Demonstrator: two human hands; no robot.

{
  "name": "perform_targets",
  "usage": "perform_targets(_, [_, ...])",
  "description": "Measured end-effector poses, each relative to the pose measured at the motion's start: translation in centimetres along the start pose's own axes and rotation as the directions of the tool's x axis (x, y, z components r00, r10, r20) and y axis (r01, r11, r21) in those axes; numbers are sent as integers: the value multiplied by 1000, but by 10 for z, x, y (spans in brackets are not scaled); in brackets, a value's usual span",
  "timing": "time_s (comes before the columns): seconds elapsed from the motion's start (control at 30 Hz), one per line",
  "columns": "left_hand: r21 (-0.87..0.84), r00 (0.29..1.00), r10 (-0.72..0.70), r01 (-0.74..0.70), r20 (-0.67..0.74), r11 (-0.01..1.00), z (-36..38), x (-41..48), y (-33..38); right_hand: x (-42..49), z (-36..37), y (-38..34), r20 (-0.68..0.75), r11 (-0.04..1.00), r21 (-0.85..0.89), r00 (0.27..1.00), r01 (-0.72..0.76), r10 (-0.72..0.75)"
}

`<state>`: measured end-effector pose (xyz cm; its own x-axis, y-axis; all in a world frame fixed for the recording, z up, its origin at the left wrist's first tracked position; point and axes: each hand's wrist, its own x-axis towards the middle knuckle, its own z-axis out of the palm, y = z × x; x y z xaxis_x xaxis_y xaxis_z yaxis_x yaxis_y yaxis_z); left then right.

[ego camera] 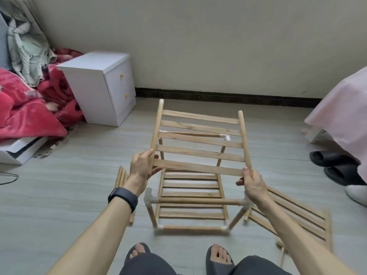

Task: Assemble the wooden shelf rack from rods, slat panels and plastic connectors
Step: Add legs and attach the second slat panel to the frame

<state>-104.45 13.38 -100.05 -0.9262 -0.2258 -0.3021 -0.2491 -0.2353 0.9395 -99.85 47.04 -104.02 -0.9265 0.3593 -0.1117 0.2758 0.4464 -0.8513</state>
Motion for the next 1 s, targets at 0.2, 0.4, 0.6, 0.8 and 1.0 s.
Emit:
perform_targets(0.2, [205,968,-153,112,197,972,-33,-3,-30,18,13,44,45,976,176,992,-125,119])
perform_targets(0.4, [86,978,-153,142,144,986,-37,-3,-56,22,17,54,49,976,180,992,-120,113])
perform_targets(0.6, [11,994,-106,106,12,994,-33,-2,-60,22,26,41,82,993,93,995,-71,63])
perform_targets(0.8, [-84,979,-197,200,44,976,-41,-8,-66,20,26,51,117,996,-45,989,-81,86])
perform_targets(1.0, [-9,978,-205,205,48,979,-37,-7,-70,22,27,53,79,998,-63,996,-23,28])
